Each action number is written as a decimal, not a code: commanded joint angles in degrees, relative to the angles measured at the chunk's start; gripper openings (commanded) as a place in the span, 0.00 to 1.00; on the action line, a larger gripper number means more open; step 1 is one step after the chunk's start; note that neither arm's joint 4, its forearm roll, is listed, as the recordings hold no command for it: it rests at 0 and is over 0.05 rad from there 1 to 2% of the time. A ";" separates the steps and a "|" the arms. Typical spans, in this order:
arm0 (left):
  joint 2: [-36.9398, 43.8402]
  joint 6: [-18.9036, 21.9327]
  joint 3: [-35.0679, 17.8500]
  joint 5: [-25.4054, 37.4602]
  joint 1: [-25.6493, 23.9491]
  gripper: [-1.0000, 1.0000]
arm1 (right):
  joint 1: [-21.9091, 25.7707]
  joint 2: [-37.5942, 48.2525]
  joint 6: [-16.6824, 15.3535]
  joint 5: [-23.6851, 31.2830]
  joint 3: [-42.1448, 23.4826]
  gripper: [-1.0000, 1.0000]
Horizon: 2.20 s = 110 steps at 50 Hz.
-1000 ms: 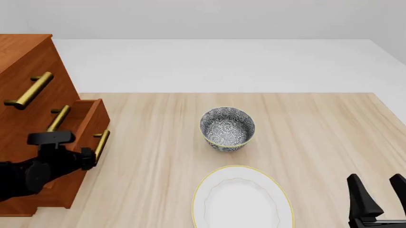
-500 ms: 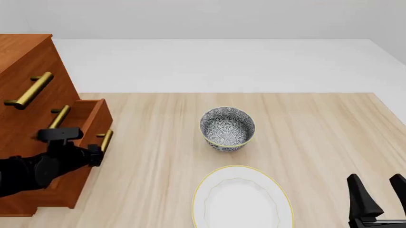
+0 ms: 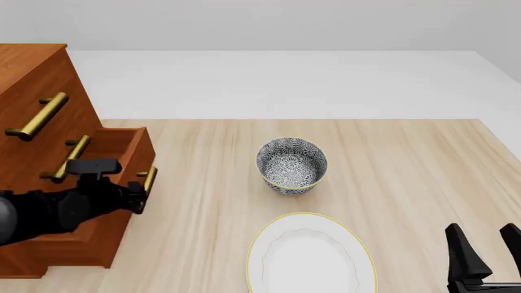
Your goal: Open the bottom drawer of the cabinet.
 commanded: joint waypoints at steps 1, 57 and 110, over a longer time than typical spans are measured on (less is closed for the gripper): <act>9.65 -2.42 0.47 0.33 -2.81 1.00 | -0.01 0.00 0.00 0.00 0.00 1.00; 20.34 -5.63 -4.04 0.79 -16.13 1.00 | 0.00 0.02 0.00 0.00 0.00 1.00; 2.33 -9.08 -4.35 8.05 -20.93 1.00 | 0.00 -0.02 -0.02 0.00 0.00 1.00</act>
